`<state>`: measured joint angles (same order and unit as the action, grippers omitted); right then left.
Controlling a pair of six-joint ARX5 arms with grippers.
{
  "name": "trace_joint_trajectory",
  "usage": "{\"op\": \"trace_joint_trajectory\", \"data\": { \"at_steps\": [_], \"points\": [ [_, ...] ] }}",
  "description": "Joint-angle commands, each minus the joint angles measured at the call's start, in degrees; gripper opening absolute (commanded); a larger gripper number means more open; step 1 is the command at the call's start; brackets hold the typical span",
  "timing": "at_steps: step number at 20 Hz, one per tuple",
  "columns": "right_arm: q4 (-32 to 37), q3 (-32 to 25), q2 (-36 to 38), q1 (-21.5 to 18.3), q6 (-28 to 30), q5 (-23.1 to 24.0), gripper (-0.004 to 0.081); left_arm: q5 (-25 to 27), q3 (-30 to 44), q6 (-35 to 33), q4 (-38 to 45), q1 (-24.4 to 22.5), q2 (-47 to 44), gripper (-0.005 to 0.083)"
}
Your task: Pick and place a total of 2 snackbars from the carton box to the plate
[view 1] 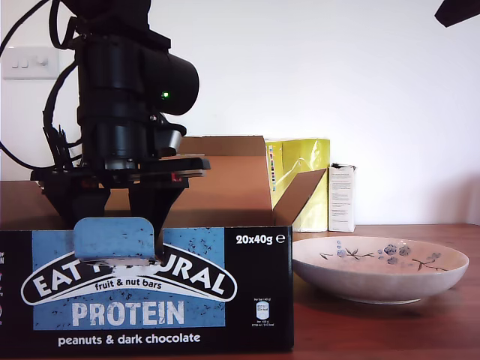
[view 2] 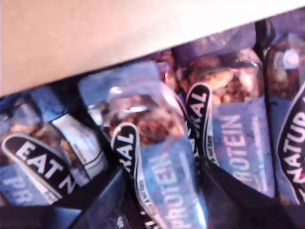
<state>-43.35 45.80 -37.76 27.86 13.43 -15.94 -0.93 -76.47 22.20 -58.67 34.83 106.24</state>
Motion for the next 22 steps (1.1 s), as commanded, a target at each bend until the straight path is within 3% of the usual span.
{"op": "trace_joint_trajectory", "data": {
  "at_steps": [1, 3, 5, 11, 17, 22],
  "points": [
    [0.2, -0.3, 0.2, 0.3, 0.1, 0.0, -0.0013, 0.6, 1.0, -0.2, -0.8, -0.2, 2.2, 0.0346],
    [0.2, -0.3, 0.2, 0.3, 0.1, -0.1, -0.0013, 0.5, 1.0, -0.4, 0.3, -0.2, 2.2, 0.0206],
    [0.2, -0.3, 0.2, 0.3, 0.1, -0.1, -0.0013, -0.3, 1.0, -1.2, 1.4, -0.2, 2.2, 0.0139],
    [0.7, -0.3, 0.9, 0.3, 0.1, -1.0, -0.0013, -1.2, 0.1, -2.0, 1.4, -0.2, -1.0, 0.0139],
    [1.0, -0.3, 3.2, 0.1, 0.1, -1.0, -0.0013, 0.9, 0.2, -5.0, 5.7, 1.2, -13.8, 0.0139],
    [0.5, -0.3, 4.0, 0.1, 0.5, 0.5, -0.0013, 3.3, 2.1, -9.9, 12.5, 5.2, -23.9, 0.0139]
  ]
}}
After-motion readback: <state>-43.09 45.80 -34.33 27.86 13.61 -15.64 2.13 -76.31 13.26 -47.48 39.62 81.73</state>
